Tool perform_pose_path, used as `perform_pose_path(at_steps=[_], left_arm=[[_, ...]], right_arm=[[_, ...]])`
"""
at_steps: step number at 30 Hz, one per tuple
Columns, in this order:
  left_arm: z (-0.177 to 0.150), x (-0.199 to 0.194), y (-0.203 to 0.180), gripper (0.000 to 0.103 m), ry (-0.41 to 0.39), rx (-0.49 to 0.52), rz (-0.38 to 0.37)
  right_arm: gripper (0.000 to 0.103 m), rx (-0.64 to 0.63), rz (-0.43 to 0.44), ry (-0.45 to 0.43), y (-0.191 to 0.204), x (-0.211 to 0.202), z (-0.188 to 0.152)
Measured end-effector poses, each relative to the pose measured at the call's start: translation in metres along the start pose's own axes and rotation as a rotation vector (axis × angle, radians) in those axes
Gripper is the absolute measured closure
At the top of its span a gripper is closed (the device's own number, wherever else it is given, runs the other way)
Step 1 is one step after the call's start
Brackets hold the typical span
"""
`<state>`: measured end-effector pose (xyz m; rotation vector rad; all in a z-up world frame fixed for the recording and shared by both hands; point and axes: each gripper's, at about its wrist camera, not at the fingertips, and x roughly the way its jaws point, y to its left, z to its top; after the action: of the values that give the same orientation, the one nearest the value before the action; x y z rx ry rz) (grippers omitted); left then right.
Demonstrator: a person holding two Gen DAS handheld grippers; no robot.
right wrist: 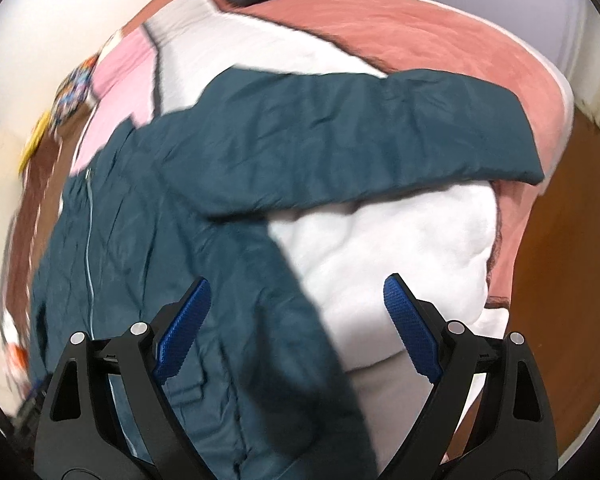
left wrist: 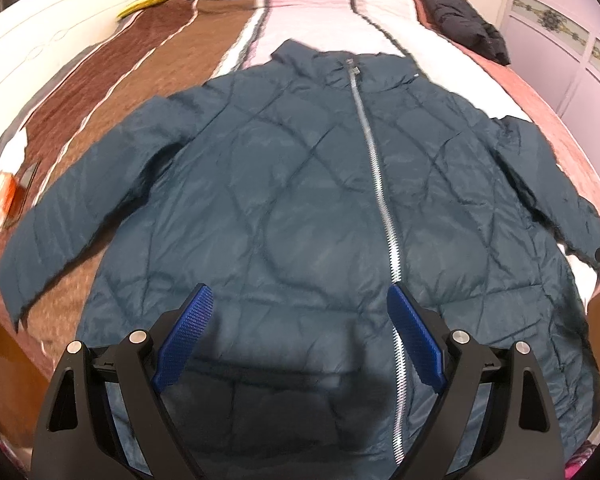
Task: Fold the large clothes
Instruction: 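Grasp the sleeve cuff with the right tool and fold it across the jacket body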
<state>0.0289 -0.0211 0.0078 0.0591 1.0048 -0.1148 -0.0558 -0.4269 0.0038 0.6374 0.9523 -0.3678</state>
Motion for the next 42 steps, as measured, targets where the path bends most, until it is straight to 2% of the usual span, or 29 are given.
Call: perform_pose_path(at_steps=[3, 6, 8, 11, 17, 21, 26, 29, 33, 39, 40, 41, 42], left_arm=[[0.008, -0.002, -0.010, 0.017, -0.015, 0.033, -0.014], [0.015, -0.002, -0.022, 0.017, -0.021, 0.064, -0.028], [0.019, -0.001, -0.030, 0.017, -0.022, 0.084, -0.033], [0.025, 0.003, -0.040, 0.017, -0.016, 0.105, -0.038], [0.030, 0.011, -0.055, 0.017, -0.001, 0.121, -0.069], [0.029, 0.016, -0.062, 0.017, 0.013, 0.138, -0.078], [0.030, 0.023, -0.065, 0.017, 0.032, 0.137, -0.077], [0.030, 0.025, -0.064, 0.017, 0.037, 0.130, -0.081], [0.030, 0.026, -0.062, 0.017, 0.036, 0.124, -0.086], [0.028, 0.024, -0.055, 0.017, 0.033, 0.113, -0.090], [0.028, 0.024, -0.053, 0.017, 0.031, 0.108, -0.090], [0.028, 0.023, -0.050, 0.017, 0.028, 0.102, -0.090], [0.028, 0.022, -0.047, 0.017, 0.026, 0.096, -0.089]], right_arm=[[0.026, 0.064, 0.025, -0.003, -0.018, 0.004, 0.016], [0.037, 0.143, 0.069, 0.029, -0.033, 0.015, 0.029], [0.052, 0.191, 0.122, 0.063, -0.040, 0.024, 0.032], [0.065, 0.234, 0.173, 0.094, -0.042, 0.037, 0.035], [0.068, 0.360, 0.221, 0.115, -0.060, 0.059, 0.044], [0.068, 0.503, 0.262, 0.134, -0.081, 0.073, 0.047], [0.066, 0.580, 0.287, 0.132, -0.090, 0.072, 0.040], [0.061, 0.580, 0.277, 0.144, -0.090, 0.065, 0.028], [0.060, 0.612, 0.254, 0.128, -0.096, 0.070, 0.033], [0.060, 0.660, 0.119, -0.078, -0.111, 0.057, 0.055], [0.063, 0.646, 0.092, -0.108, -0.110, 0.055, 0.059], [0.079, 0.620, 0.066, -0.129, -0.107, 0.052, 0.063], [0.086, 0.562, 0.027, -0.163, -0.100, 0.046, 0.070]])
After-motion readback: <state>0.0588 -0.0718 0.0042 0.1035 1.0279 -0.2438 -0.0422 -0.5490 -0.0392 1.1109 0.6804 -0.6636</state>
